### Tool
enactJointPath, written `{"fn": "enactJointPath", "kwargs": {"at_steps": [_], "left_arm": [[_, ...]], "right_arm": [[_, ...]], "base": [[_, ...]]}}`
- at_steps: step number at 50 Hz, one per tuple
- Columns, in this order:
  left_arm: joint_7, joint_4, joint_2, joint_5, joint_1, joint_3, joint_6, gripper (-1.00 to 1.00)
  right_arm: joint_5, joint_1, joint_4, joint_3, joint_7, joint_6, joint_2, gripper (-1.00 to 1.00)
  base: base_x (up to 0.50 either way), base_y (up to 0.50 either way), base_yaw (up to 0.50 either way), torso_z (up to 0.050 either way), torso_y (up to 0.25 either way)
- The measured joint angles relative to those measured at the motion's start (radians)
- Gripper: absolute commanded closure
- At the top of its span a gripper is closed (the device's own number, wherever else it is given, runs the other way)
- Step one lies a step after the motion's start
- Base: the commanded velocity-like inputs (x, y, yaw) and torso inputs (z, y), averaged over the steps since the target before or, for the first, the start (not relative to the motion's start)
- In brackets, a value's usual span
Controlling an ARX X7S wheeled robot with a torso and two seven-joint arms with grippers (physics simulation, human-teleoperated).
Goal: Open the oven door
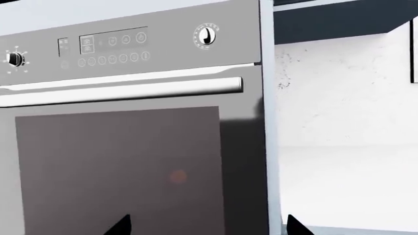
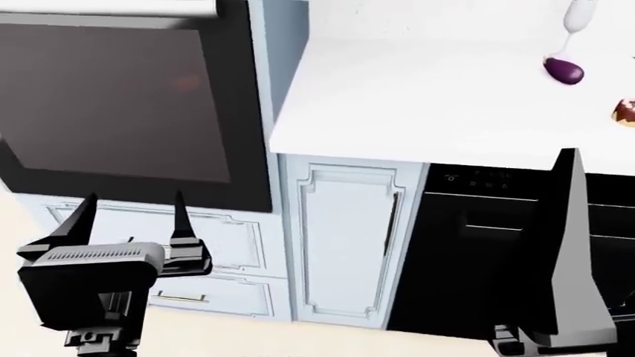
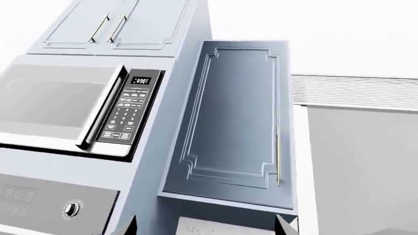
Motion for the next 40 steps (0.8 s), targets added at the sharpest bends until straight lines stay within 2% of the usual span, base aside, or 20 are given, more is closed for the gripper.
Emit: {"fn": "enactJointPath", "kwargs": {"at_steps": [40], "left_arm": [[-0.017,-0.008,-0.010,-0.006,-0.006,0.012,0.005,-1.00]], "right_arm": [[-0.003,0.010,0.009,-0.024,0.014,-0.020,0.017,-1.00]], "base": [[-0.02,0.00,0.50,0.000,0.000]]}}
